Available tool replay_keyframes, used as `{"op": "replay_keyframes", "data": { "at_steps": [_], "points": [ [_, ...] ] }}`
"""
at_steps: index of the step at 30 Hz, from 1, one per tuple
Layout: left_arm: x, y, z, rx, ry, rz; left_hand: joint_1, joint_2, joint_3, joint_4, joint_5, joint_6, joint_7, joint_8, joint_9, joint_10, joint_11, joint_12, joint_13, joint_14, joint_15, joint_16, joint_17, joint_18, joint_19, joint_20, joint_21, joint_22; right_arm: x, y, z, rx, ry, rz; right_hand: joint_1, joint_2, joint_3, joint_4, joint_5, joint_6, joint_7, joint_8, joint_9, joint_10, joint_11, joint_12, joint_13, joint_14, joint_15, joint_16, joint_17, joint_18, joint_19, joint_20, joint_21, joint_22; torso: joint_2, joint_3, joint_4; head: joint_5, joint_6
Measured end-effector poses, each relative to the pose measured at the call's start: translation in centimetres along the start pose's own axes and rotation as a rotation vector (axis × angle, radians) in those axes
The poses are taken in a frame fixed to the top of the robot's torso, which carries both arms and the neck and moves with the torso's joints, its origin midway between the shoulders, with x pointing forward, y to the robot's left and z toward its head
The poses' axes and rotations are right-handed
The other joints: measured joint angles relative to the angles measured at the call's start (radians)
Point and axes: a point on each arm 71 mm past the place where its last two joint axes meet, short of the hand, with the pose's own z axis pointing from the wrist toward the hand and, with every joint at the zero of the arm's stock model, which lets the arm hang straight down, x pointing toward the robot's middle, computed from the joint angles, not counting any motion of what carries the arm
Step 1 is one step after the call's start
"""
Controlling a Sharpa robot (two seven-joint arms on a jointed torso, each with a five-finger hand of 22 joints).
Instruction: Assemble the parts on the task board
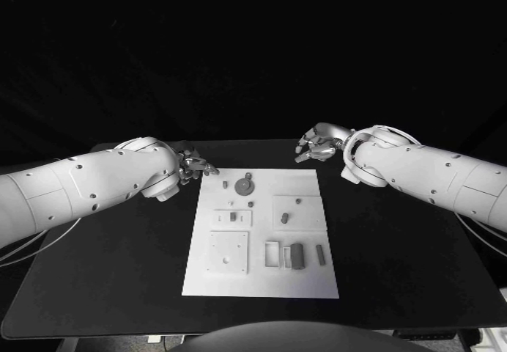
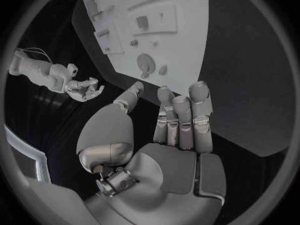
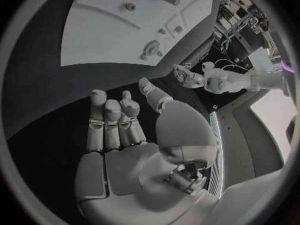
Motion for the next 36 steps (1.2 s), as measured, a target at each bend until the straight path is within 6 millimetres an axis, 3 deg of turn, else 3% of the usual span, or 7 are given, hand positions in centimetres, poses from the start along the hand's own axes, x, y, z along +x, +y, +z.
{"op": "replay_keyframes", "data": {
  "at_steps": [4, 8, 16, 26, 30, 36],
  "points": [
    [-0.2, -0.4, 0.8, -0.013, -0.001, 0.003, 0.006, 0.006, -0.002, -0.014, 0.0, -0.002, 0.001, -0.004, -0.011, 0.0, 0.0, -0.011, -0.009, 0.0, 0.0, -0.004, -0.008, 0.0, -0.001, 0.001, -0.004, -0.003, 0.0, -0.1, 0.0, 0.003, 0.0, 0.001, 0.0, 0.0, 0.0, 0.0, 0.0, 0.0, 0.0, 0.0, 0.0, 0.0, 0.0, 0.0, 0.0, 0.0, 0.0, 0.0, 0.0, 0.0, 0.0, 0.0, 0.0, 0.0, 0.001, -0.0002, -0.0014, 0.0, 0.004],
    [-0.2, -1.2, 1.6, -0.017, 0.016, 0.048, 0.006, 0.006, -0.008, -0.016, -0.028, -0.002, 0.001, -0.012, -0.021, 0.002, 0.002, -0.018, -0.012, 0.0, 0.0, -0.004, -0.012, 0.0, -0.001, 0.001, -0.008, -0.005, 0.0, -0.1, 0.0, 0.004, -0.001, 0.002, 0.0, 0.0, 0.0, 0.0, 0.0, -0.002, -0.002, 0.0, 0.0, 0.002, -0.002, 0.0, 0.0, 0.0, 0.0, 0.0, 0.0, 0.0, 0.0, 0.0, 0.0, 0.0, 0.002, -0.0009, -0.0026, 0.0, 0.007],
    [-0.2, -2.8, 2.7, -0.019, 0.009, 0.159, -0.098, -0.055, -0.047, 0.041, -0.035, -0.005, -0.002, -0.016, -0.029, 0.005, 0.005, -0.022, -0.013, 0.003, 0.004, -0.004, -0.013, 0.0, 0.003, 0.005, -0.015, -0.01, 0.0, -0.1, 0.1, 0.003, -0.001, 0.003, 0.0, 0.0, 0.0, 0.0, 0.0, -0.002, -0.002, 0.0, 0.0, 0.002, -0.002, 0.0, 0.0, 0.0, 0.0, 0.0, 0.0, 0.0, 0.0, 0.0, 0.0, 0.0, 0.003, -0.0008, -0.0038, -0.002, 0.01],
    [0.6, -3.3, 3.5, -0.031, 0.006, 0.226, -0.12, -0.077, -0.03, 0.078, -0.035, -0.018, 0.002, -0.016, -0.034, 0.005, 0.005, -0.022, -0.011, 0.002, 0.006, -0.004, -0.013, 0.0, 0.003, 0.005, -0.019, -0.009, 0.1, 0.1, 0.1, 0.0, 0.0, 0.004, 0.0, 0.0, 0.0, 0.0, 0.0, -0.002, -0.002, 0.0, 0.001, 0.002, -0.002, 0.0, 0.0, 0.002, -0.001, 0.0, 0.0, 0.0, 0.0, 0.0, 0.0, 0.0, 0.009, -0.0033, -0.0105, 0.0, 0.014],
    [0.7, -3.2, 3.7, -0.036, 0.01, 0.236, -0.121, -0.07, -0.028, 0.081, -0.035, -0.019, 0.002, -0.016, -0.034, 0.008, 0.008, -0.022, -0.009, 0.002, 0.006, -0.004, -0.012, 0.0, 0.003, 0.005, -0.019, -0.005, 0.1, 0.2, 0.1, -0.002, 0.001, 0.005, 0.0, 0.0, 0.003, 0.003, 0.0, -0.006, -0.001, 0.0, 0.001, 0.002, -0.002, 0.0, 0.0, 0.001, -0.001, 0.0, 0.0, 0.0, 0.0, 0.0, 0.0, 0.0, 0.012, -0.0039, -0.0133, 0.002, 0.017],
    [1.1, -3.1, 3.9, -0.043, 0.025, 0.25, -0.085, -0.002, -0.049, 0.046, -0.033, -0.019, 0.002, -0.016, -0.042, 0.008, 0.008, -0.022, -0.005, 0.002, 0.006, -0.004, -0.011, 0.0, 0.003, 0.005, -0.019, 0.006, 0.1, 0.2, 0.2, -0.002, 0.002, 0.005, 0.0, 0.0, 0.003, 0.003, 0.0, -0.006, -0.001, 0.0, 0.001, 0.002, -0.002, 0.0, 0.0, 0.001, -0.001, 0.0, 0.0, 0.0, 0.0, 0.0, 0.0, 0.0, 0.014, -0.0045, -0.0156, 0.003, 0.018]
  ]
}}
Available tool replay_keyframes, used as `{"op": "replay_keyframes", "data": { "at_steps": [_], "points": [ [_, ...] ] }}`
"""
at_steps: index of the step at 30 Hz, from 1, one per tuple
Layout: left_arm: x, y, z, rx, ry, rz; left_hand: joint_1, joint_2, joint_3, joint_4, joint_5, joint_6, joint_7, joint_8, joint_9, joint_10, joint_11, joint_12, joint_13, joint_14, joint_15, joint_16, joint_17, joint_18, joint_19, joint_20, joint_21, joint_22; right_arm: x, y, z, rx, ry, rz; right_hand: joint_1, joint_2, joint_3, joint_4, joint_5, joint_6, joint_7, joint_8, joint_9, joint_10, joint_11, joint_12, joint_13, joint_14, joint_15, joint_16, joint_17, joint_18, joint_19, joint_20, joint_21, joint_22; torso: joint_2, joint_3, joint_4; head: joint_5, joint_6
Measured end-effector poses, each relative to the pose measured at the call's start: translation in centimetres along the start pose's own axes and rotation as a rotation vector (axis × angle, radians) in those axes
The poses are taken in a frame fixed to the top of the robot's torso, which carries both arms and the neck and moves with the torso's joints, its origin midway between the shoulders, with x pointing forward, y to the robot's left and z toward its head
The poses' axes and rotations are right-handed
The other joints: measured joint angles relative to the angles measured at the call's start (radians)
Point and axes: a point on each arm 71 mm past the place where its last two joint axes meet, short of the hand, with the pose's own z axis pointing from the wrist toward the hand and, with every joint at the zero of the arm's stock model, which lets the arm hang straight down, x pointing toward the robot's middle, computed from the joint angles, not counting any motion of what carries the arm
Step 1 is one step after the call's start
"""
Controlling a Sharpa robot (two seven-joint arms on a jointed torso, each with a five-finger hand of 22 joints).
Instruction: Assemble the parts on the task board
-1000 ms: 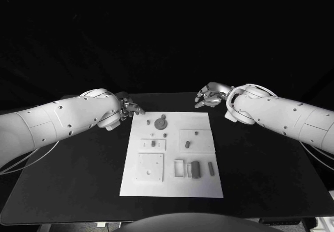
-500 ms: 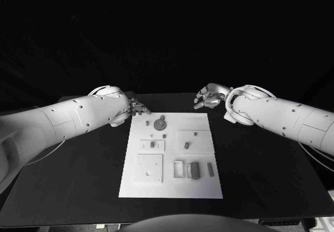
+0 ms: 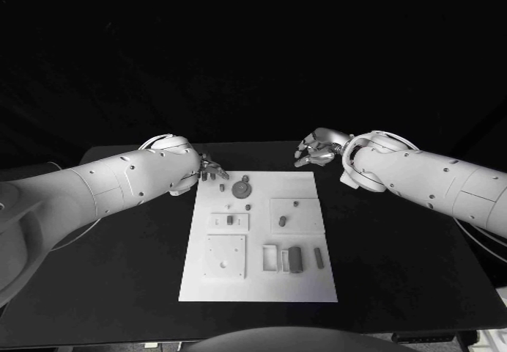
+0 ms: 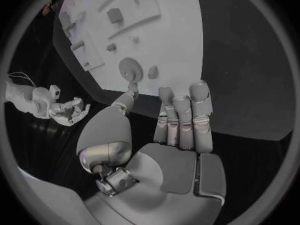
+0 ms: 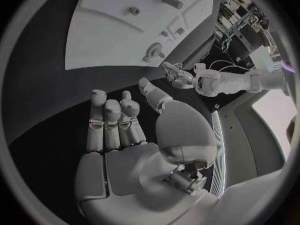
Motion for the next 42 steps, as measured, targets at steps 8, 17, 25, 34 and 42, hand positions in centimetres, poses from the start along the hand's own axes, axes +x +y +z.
{"op": "replay_keyframes", "data": {
  "at_steps": [8, 17, 25, 34, 42],
  "points": [
    [0.3, 0.1, 0.2, -0.006, 0.012, 0.008, 0.004, 0.016, -0.016, -0.016, 0.012, 0.007, 0.007, 0.0, -0.006, 0.0, 0.0, 0.0, 0.002, 0.0, 0.0, 0.0, 0.0, 0.0, 0.002, 0.002, 0.0, 0.004, 0.1, 0.2, 0.0, -0.004, 0.002, 0.001, 0.0, 0.0, 0.0, 0.0, 0.0, 0.0, 0.0, 0.0, 0.0, 0.0, 0.0, 0.0, 0.0, 0.0, 0.0, 0.0, 0.0, 0.0, 0.0, 0.0, 0.0, 0.0, 0.001, 0.0, -0.0013, -0.004, -0.003],
    [0.3, 0.8, 0.5, -0.021, 0.015, 0.006, 0.02, 0.05, -0.024, -0.047, 0.014, 0.015, 0.019, 0.016, -0.01, 0.001, -0.007, 0.0, 0.003, -0.004, -0.003, 0.0, -0.001, -0.004, 0.002, 0.002, 0.0, 0.008, 0.1, 0.3, 0.0, -0.006, 0.002, 0.001, 0.0, 0.0, 0.0, 0.0, 0.0, 0.002, 0.002, 0.0, 0.001, 0.0, 0.0, 0.0, 0.0, -0.001, 0.001, 0.0, 0.0, 0.0, 0.0, 0.0, 0.0, 0.0, 0.001, 0.0005, -0.0012, -0.007, 0.001],
    [0.4, 0.8, 0.7, -0.012, 0.028, -0.013, 0.018, 0.059, -0.03, -0.052, 0.014, 0.015, 0.019, 0.02, -0.013, 0.001, -0.007, 0.0, 0.003, -0.004, -0.003, 0.0, -0.001, -0.004, 0.002, 0.002, 0.0, 0.01, 0.2, 0.5, 0.2, -0.011, 0.004, 0.002, -0.004, 0.004, 0.0, 0.0, 0.0, 0.002, 0.002, 0.0, 0.001, -0.001, 0.001, 0.0, 0.0, -0.001, 0.001, 0.0, 0.0, 0.0, 0.0, 0.0, 0.0, 0.0, 0.0, 0.0008, 0.0, -0.004, 0.001],
    [0.5, 0.9, 0.8, -0.005, 0.034, -0.033, 0.018, 0.059, -0.035, -0.057, 0.014, 0.022, 0.014, 0.025, -0.015, 0.001, -0.007, 0.0, 0.004, -0.004, -0.003, 0.004, -0.001, -0.004, 0.002, 0.002, 0.0, 0.012, 0.2, 0.6, 0.2, -0.011, 0.004, 0.002, -0.004, 0.004, 0.0, 0.0, 0.0, 0.002, 0.002, 0.0, 0.001, -0.001, 0.001, 0.0, 0.0, -0.001, 0.001, 0.0, 0.0, 0.0, 0.0, 0.0, 0.0, 0.0, 0.0, 0.0005, 0.0, -0.005, 0.001],
    [1.7, 0.5, 1.2, 0.001, 0.055, -0.039, 0.018, 0.059, -0.035, -0.063, 0.018, 0.024, 0.015, 0.025, -0.017, 0.005, -0.011, 0.0, 0.005, -0.001, -0.006, 0.004, -0.001, -0.004, 0.003, 0.003, 0.0, 0.015, 0.3, 0.7, 0.3, -0.014, 0.005, 0.002, -0.004, 0.004, 0.0, 0.0, 0.0, 0.002, 0.002, 0.0, 0.002, -0.001, 0.001, 0.0, 0.0, -0.002, 0.002, 0.0, 0.0, 0.0, 0.0, 0.0, 0.0, 0.0, 0.001, 0.0005, 0.0001, -0.005, 0.0]
  ]
}}
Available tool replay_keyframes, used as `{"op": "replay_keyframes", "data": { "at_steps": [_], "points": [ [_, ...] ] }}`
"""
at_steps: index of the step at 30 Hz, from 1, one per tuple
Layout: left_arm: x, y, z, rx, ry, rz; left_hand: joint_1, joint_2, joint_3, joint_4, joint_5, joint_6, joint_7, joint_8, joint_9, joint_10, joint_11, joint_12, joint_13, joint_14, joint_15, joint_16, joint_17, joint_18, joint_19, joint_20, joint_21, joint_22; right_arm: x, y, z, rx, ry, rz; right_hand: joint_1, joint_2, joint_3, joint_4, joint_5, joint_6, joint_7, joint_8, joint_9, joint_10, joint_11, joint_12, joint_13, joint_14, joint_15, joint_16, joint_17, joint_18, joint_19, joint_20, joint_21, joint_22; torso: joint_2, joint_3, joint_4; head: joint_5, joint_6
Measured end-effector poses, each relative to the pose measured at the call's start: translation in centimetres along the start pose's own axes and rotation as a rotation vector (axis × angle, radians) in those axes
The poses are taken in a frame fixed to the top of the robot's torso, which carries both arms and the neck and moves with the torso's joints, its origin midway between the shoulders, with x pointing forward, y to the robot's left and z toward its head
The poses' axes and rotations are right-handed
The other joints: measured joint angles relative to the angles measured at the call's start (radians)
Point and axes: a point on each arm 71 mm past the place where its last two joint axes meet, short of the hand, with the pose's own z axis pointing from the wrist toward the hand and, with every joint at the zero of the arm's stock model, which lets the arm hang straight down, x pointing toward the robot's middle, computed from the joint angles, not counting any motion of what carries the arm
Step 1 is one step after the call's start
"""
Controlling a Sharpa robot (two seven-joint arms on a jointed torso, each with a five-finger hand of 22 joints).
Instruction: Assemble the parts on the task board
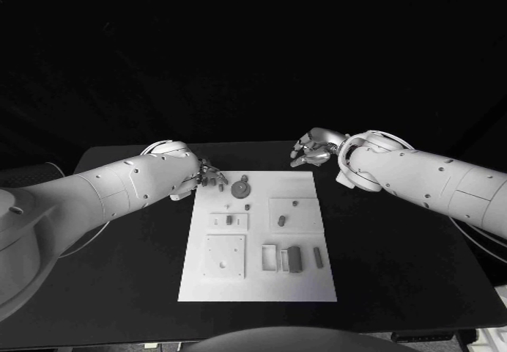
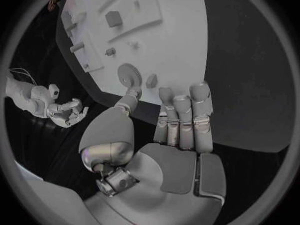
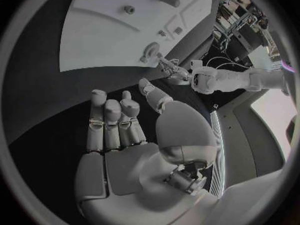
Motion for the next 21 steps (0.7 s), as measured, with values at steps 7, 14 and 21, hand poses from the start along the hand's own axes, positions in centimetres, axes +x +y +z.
{"op": "replay_keyframes", "data": {
  "at_steps": [7, 14, 21],
  "points": [
    [0.7, -0.02, 0.27, 0.002, 0.008, -0.004, 0.003, 0.003, 0.0, -0.006, 0.0, 0.002, -0.001, 0.003, 0.0, 0.0, 0.0, 0.0, 0.0, -0.003, -0.003, 0.0, 0.0, 0.0, 0.0, 0.0, 0.0, 0.001, 0.05, 0.13, 0.05, -0.002, 0.001, 0.0, 0.0, 0.0, 0.0, 0.0, 0.0, 0.0, 0.0, 0.0, 0.0, 0.0, 0.0, 0.0, 0.0, 0.0, 0.0, 0.0, 0.0, 0.0, 0.0, 0.0, 0.0, 0.0, 0.001, 0.0001, -0.0007, -0.001, 0.0],
    [0.64, -0.01, 0.32, 0.005, 0.003, -0.008, 0.011, 0.011, 0.003, -0.014, 0.0, 0.002, -0.001, 0.003, -0.006, 0.0, 0.0, 0.0, 0.0, -0.003, -0.003, 0.004, 0.0, 0.0, 0.0, 0.0, 0.0, 0.002, 0.08, 0.19, 0.11, -0.003, 0.001, 0.0, 0.0, 0.0, 0.0, 0.0, 0.0, 0.0, 0.0, 0.0, 0.0, 0.0, 0.0, 0.0, 0.0, 0.0, 0.0, 0.0, -0.001, 0.0, 0.0, 0.0, 0.0, 0.0, 0.001, 0.0007, -0.0007, -0.002, -0.002],
    [0.58, 0.14, 0.35, 0.004, -0.002, -0.011, 0.022, 0.026, 0.003, -0.027, 0.0, 0.003, -0.002, 0.003, -0.011, 0.0, 0.0, -0.004, 0.001, -0.004, -0.003, 0.004, 0.0, 0.0, 0.0, 0.0, 0.0, 0.005, 0.09, 0.21, 0.13, -0.003, 0.001, 0.0, 0.0, 0.0, 0.0, 0.0, 0.0, -0.001, -0.002, 0.0, 0.001, 0.001, -0.001, 0.0, 0.0, 0.002, -0.002, 0.0, -0.001, 0.0, 0.0, 0.0, 0.0, 0.0, 0.0, 0.0011, -0.0001, -0.002, -0.003]
  ]
}}
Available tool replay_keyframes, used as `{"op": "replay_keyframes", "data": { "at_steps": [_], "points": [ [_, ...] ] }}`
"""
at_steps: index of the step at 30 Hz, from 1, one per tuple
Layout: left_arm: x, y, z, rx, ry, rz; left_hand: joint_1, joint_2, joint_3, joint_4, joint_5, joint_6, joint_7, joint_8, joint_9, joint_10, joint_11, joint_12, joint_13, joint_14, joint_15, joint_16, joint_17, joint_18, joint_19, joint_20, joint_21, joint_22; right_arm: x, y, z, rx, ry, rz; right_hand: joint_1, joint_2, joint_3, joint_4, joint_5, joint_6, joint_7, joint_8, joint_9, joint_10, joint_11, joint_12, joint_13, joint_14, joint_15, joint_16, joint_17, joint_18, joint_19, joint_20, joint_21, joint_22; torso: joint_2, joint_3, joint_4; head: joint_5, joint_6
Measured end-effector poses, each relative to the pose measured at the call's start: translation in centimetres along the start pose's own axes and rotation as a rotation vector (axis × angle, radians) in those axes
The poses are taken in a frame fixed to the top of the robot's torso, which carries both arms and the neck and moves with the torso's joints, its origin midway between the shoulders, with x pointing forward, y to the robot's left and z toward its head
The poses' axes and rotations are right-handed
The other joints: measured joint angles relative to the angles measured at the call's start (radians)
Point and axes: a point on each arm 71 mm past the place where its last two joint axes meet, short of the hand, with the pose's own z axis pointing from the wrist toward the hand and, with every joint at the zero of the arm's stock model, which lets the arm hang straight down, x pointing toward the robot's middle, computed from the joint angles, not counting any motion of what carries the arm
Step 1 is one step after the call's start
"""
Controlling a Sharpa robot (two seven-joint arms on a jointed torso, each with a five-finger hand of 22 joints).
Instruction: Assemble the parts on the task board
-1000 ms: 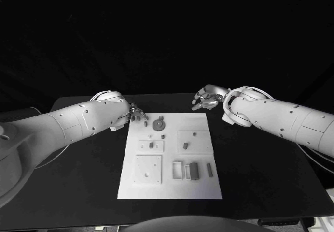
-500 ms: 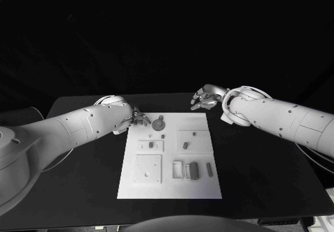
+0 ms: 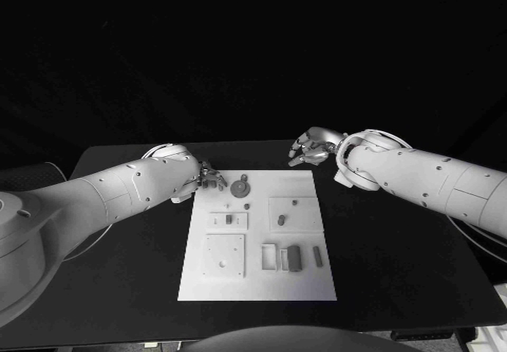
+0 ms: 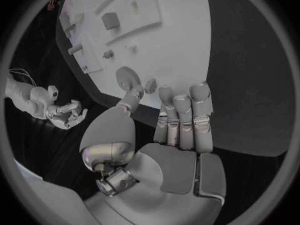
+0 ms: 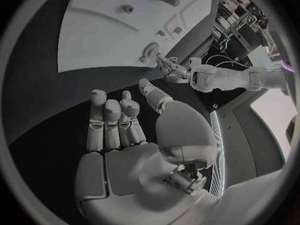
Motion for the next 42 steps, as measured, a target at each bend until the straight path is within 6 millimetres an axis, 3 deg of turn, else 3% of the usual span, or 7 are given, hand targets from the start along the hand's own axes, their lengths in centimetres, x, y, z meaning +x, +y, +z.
{"op": "replay_keyframes", "data": {
  "at_steps": [5, 9, 16, 26, 31, 37, 42],
  "points": [
    [0.04, -0.09, 0.0, 0.003, 0.002, -0.004, 0.017, 0.022, 0.009, -0.022, 0.0, 0.002, -0.002, 0.005, -0.002, 0.0, 0.0, 0.0, 0.001, 0.0, 0.0, 0.0, -0.001, 0.0, 0.0, 0.0, 0.0, 0.003, 0.01, 0.03, 0.01, 0.0, 0.0, 0.0, 0.0, 0.0, 0.0, 0.0, 0.0, 0.0, 0.0, 0.0, 0.0, 0.0, 0.0, 0.0, 0.0, 0.0, 0.0, 0.0, 0.0, 0.0, 0.0, 0.0, 0.0, 0.0, 0.0, -0.0004, 0.0, 0.0, 0.0],
    [0.09, -0.18, 0.0, 0.005, 0.005, -0.008, 0.046, -0.005, 0.09, 0.009, -0.021, 0.004, -0.004, 0.009, -0.005, 0.0, 0.0, 0.0, 0.002, 0.0, 0.0, 0.005, -0.003, 0.0, 0.008, -0.004, 0.0, 0.005, 0.03, 0.06, 0.04, -0.001, 0.0, 0.0, 0.0, 0.0, 0.0, 0.0, 0.0, 0.0, 0.0, 0.0, 0.0, 0.0, 0.0, 0.0, 0.0, 0.0, 0.0, 0.0, 0.0, 0.0, 0.0, 0.0, 0.0, 0.0, 0.0, -0.0009, 0.0, 0.0, 0.0],
    [0.13, -0.18, 0.0, 0.005, 0.008, -0.015, 0.051, -0.01, 0.107, 0.014, -0.021, 0.006, -0.003, 0.009, -0.005, 0.003, -0.003, 0.0, 0.004, 0.0, 0.001, 0.005, -0.003, 0.0, 0.008, -0.004, 0.0, 0.007, 0.03, 0.07, 0.05, -0.001, 0.001, 0.0, 0.0, 0.0, 0.0, 0.0, 0.0, 0.0, 0.0, 0.0, 0.0, 0.0, 0.0, 0.0, 0.0, 0.0, 0.0, 0.0, 0.0, 0.0, 0.0, 0.0, 0.0, 0.0, 0.0, -0.0011, 0.0001, 0.0, -0.002],
    [0.15, -0.18, 0.0, 0.006, 0.011, -0.022, 0.077, 0.015, 0.129, 0.003, -0.021, 0.006, -0.003, 0.019, -0.005, 0.003, -0.003, 0.0, 0.006, 0.001, 0.002, 0.008, -0.003, 0.0, 0.008, -0.004, 0.0, 0.013, 0.04, 0.09, 0.06, -0.001, 0.001, 0.0, 0.0, 0.0, 0.0, 0.0, 0.0, 0.0, -0.001, 0.0, 0.001, 0.0, 0.0, 0.0, 0.0, 0.0, 0.0, 0.0, 0.0, 0.0, 0.0, 0.0, 0.0, 0.0, 0.0, -0.0005, 0.0003, 0.0, -0.003],
    [0.14, -0.12, -0.01, 0.006, 0.011, -0.024, 0.097, 0.029, 0.138, -0.007, -0.021, 0.033, -0.015, 0.038, 0.001, 0.013, -0.013, 0.0, 0.009, 0.009, -0.005, 0.016, -0.002, -0.001, 0.014, -0.009, 0.007, 0.02, 0.04, 0.09, 0.06, -0.001, 0.001, 0.0, 0.0, 0.0, 0.0, 0.0, 0.0, 0.002, 0.002, -0.004, 0.001, 0.0, 0.0, 0.0, 0.0, 0.0, 0.0, 0.0, 0.0, 0.0, 0.0, 0.0, 0.0, 0.001, 0.0, -0.0005, 0.0002, 0.0, -0.003],
    [0.12, 0.08, -0.03, 0.005, 0.006, -0.03, 0.127, 0.055, 0.157, -0.027, -0.024, 0.074, -0.049, 0.071, 0.004, 0.042, -0.034, 0.009, 0.016, 0.027, -0.02, 0.04, 0.01, -0.002, 0.036, -0.015, 0.027, 0.021, 0.03, 0.07, 0.05, -0.001, 0.001, 0.0, 0.0, 0.0, 0.0, 0.0, 0.0, 0.003, 0.002, -0.004, 0.001, 0.0, 0.0, 0.0, 0.0, 0.0, 0.001, 0.0, 0.0, 0.0, 0.0, 0.0, 0.0, 0.001, 0.0, -0.0009, 0.0003, 0.0, -0.003],
    [0.13, 0.29, -0.1, 0.005, 0.005, -0.038, 0.138, 0.051, 0.177, -0.032, -0.03, 0.091, -0.062, 0.071, 0.0, 0.054, -0.043, 0.012, 0.018, 0.036, -0.025, 0.05, 0.015, -0.002, 0.045, -0.017, 0.035, 0.021, 0.01, 0.03, 0.03, 0.0, 0.0, 0.0, 0.0, 0.0, 0.0, 0.0, 0.0, 0.003, 0.002, -0.004, 0.001, 0.002, -0.002, 0.0, 0.0, -0.001, 0.002, 0.0, 0.0, 0.0, 0.0, 0.0, 0.0, 0.001, 0.0, -0.0011, 0.0006, 0.0, -0.003]
  ]
}}
